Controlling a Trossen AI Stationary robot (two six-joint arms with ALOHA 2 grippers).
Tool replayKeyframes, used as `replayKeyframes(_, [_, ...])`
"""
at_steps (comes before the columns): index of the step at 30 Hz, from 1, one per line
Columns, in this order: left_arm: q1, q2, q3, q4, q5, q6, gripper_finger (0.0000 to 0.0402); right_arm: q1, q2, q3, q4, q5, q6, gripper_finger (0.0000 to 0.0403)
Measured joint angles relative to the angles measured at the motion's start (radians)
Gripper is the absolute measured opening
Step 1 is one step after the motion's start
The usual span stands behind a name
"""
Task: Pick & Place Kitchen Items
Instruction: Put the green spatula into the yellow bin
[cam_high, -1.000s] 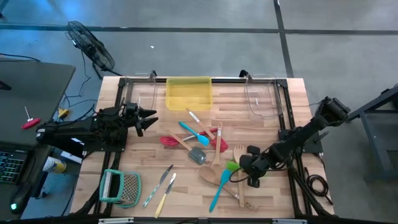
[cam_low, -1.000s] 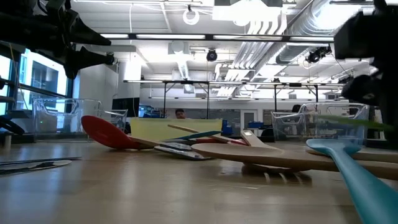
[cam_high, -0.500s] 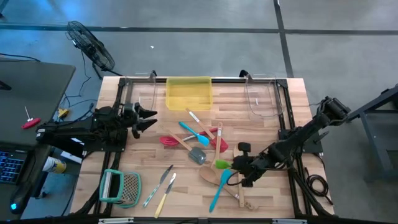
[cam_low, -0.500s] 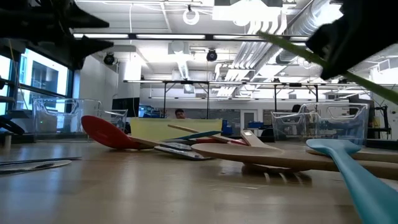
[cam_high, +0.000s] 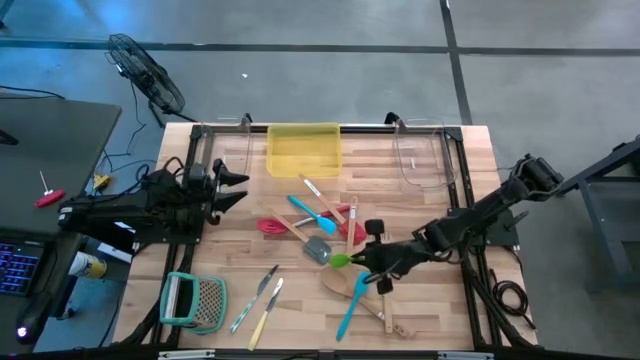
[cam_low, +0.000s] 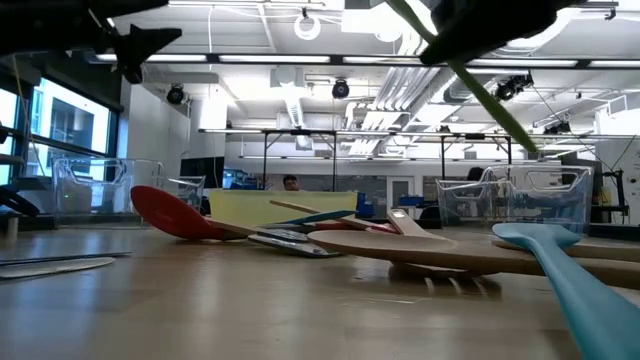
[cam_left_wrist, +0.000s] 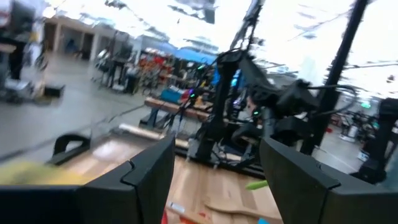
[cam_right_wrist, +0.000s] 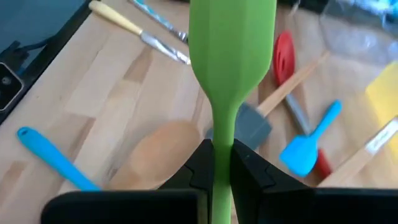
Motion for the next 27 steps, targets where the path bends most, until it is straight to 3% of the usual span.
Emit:
replayKeyframes(11, [0.0,0.095,0.0,0.107,0.04,0.094,0.0232,-0.073,0.0,0.0,0.165,-0.021,-0.186,0.0021])
replayKeyframes(27, [0.0,0.432,0.0,0.427,0.101,0.12,0.0232,-0.124,0.0,0.0,0.323,-0.039,-0.283,0.002])
